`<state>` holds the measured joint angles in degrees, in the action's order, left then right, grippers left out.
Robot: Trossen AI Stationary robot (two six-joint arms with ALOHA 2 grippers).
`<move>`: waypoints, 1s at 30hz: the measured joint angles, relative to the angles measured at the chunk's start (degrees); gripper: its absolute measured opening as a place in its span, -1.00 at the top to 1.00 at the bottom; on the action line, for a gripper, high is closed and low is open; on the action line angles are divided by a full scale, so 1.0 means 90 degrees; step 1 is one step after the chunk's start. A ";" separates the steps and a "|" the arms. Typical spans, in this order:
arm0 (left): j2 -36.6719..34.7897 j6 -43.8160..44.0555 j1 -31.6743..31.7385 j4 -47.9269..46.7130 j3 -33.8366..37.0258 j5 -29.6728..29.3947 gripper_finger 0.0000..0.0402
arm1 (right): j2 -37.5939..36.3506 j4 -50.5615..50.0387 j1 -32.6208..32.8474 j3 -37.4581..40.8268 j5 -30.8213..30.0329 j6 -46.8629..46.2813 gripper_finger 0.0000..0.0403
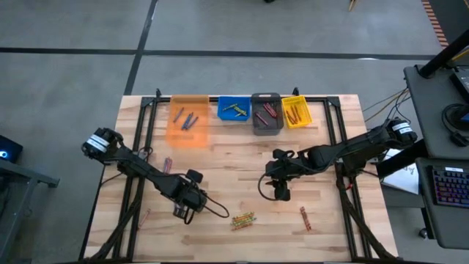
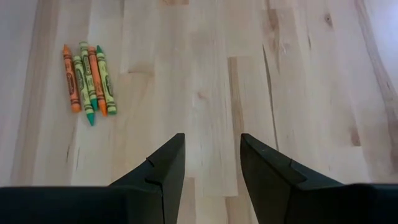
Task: Sort crayons
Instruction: Put the green crayon into the blue bin
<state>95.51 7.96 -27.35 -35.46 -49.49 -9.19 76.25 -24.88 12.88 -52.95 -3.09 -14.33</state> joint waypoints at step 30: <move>-0.1588 -0.2607 0.4569 0.3226 -0.0569 0.0578 1.00 | -0.2308 0.2345 -0.0935 0.1287 -0.3114 0.3003 0.29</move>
<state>81.22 -15.50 13.76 -6.42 -54.61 -3.99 55.48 -3.77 4.47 -41.36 -31.12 12.70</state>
